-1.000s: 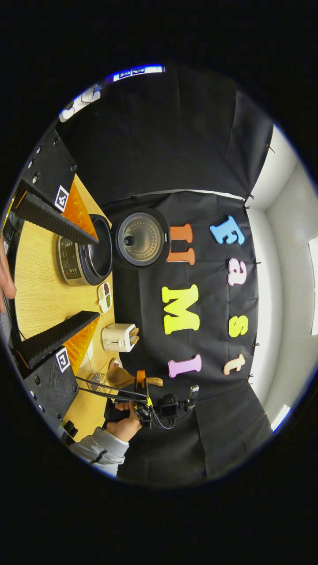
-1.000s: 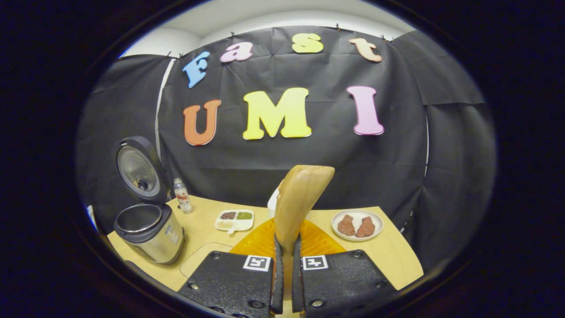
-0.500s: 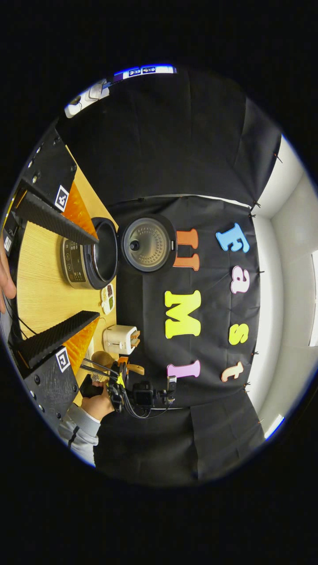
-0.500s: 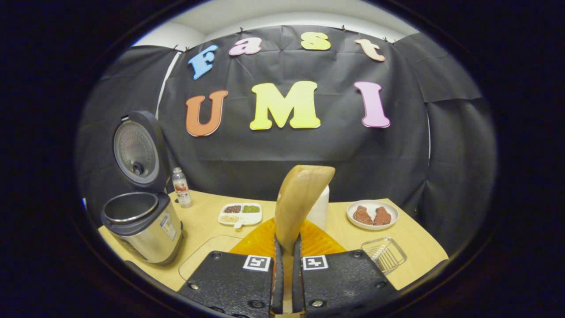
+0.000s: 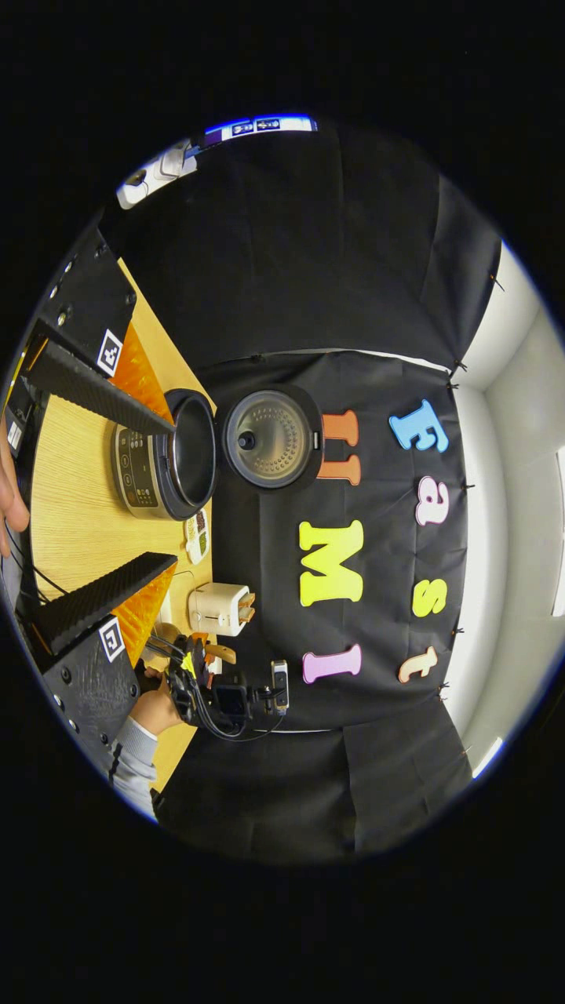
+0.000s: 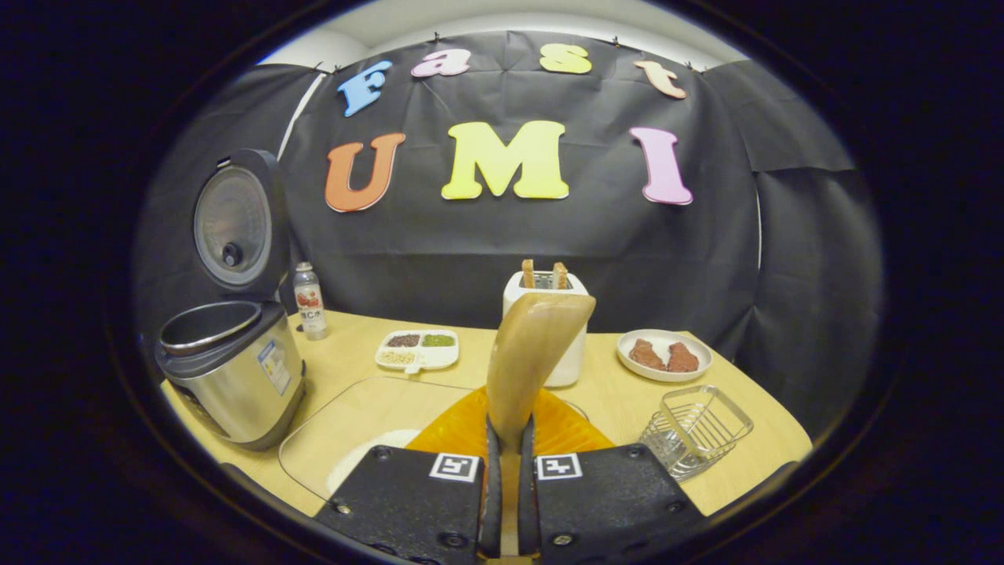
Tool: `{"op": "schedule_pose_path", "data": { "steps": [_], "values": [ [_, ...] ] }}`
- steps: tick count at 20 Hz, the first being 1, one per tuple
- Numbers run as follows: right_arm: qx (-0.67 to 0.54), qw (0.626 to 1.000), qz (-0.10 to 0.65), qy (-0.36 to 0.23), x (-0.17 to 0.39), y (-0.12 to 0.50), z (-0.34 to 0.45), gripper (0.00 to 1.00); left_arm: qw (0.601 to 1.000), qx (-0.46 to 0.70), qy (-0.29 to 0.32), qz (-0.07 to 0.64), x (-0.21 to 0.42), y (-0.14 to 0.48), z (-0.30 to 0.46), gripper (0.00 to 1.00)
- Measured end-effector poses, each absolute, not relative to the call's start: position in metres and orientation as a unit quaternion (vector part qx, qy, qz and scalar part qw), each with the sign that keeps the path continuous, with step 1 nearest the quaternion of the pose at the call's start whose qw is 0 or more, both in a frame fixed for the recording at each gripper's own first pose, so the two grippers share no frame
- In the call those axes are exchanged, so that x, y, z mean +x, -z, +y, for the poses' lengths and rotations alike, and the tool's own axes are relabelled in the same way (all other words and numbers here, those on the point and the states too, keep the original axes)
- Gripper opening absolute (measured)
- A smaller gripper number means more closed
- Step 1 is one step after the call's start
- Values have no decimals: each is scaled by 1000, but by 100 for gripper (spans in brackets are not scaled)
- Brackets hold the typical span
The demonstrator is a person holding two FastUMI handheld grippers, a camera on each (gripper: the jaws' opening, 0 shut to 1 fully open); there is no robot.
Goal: Close the left gripper, press the button to open the rice cooker; take a wooden spoon from the chopstick holder with the right hand, scoop a spoonful of rice and pour it into the rice cooker, then put the wooden spoon back into the chopstick holder.
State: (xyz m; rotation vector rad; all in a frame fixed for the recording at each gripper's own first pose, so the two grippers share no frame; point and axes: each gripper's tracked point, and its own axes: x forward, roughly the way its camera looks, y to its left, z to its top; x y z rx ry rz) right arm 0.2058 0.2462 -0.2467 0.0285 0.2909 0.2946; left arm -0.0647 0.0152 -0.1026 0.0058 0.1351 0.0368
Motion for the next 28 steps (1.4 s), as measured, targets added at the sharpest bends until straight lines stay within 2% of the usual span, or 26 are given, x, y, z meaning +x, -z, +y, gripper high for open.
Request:
{"op": "schedule_pose_path", "data": {
  "steps": [10, 18, 28],
  "values": [
    [143, 934, 266, -188, 173, 262, 289, 13, 997, 1, -27, 72, -61, 111, 19, 96],
    [296, 898, 276, -171, 191, 256, 258, 11, 997, 13, -33, 72, -64, 110, 21, 96],
    [421, 866, 233, -136, 207, 230, 208, 9, 997, 11, -36, 73, -67, 108, 22, 96]
  ]
}}
